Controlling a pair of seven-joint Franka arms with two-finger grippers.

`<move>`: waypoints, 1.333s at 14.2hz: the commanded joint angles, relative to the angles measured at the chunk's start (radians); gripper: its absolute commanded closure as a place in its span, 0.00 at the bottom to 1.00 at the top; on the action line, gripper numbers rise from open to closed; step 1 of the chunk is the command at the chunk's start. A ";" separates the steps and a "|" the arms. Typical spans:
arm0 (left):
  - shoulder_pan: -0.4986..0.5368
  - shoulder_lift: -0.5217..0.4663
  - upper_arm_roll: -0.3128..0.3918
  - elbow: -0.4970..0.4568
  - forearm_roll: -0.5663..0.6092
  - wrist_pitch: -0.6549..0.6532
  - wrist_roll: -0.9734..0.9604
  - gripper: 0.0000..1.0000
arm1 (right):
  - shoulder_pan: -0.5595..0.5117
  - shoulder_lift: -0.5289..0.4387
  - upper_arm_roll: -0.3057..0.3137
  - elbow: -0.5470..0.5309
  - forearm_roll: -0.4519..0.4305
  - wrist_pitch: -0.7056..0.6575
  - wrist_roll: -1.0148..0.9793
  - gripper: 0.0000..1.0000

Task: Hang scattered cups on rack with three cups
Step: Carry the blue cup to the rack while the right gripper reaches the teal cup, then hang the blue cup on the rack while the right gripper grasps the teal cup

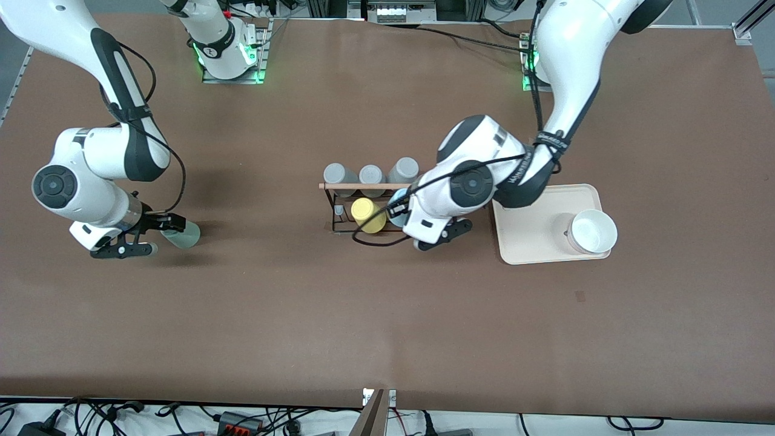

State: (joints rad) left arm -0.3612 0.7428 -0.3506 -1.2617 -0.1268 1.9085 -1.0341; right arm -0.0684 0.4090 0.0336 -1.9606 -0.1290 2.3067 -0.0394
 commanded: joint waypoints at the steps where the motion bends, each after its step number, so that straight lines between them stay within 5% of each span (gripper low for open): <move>1: -0.028 0.013 0.010 -0.004 0.068 0.033 -0.007 1.00 | -0.013 -0.004 0.008 -0.044 -0.012 0.051 -0.020 0.00; 2: -0.030 0.024 0.010 -0.002 0.087 0.038 -0.006 0.96 | -0.014 0.004 0.008 -0.044 -0.012 0.054 -0.027 0.00; 3: -0.030 0.032 0.010 -0.001 0.081 0.038 -0.003 0.58 | -0.020 0.010 0.009 -0.044 -0.011 0.062 -0.046 0.00; 4: -0.025 0.029 0.010 -0.001 0.096 0.037 0.006 0.01 | -0.033 0.016 0.009 -0.044 -0.011 0.068 -0.063 0.00; 6: -0.006 -0.002 0.012 0.011 0.150 0.008 0.003 0.00 | -0.034 0.016 0.009 -0.044 -0.011 0.063 -0.074 0.02; 14: 0.244 -0.235 0.012 0.004 0.214 -0.196 0.429 0.00 | -0.024 -0.018 0.018 -0.024 -0.004 0.036 -0.073 0.57; 19: 0.395 -0.410 0.001 0.001 0.213 -0.334 0.612 0.00 | 0.050 -0.036 0.129 0.262 0.040 -0.301 0.108 0.61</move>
State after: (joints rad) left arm -0.0086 0.4225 -0.3374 -1.2245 0.0696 1.6362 -0.4779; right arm -0.0543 0.3670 0.1229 -1.8373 -0.1046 2.1555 -0.0310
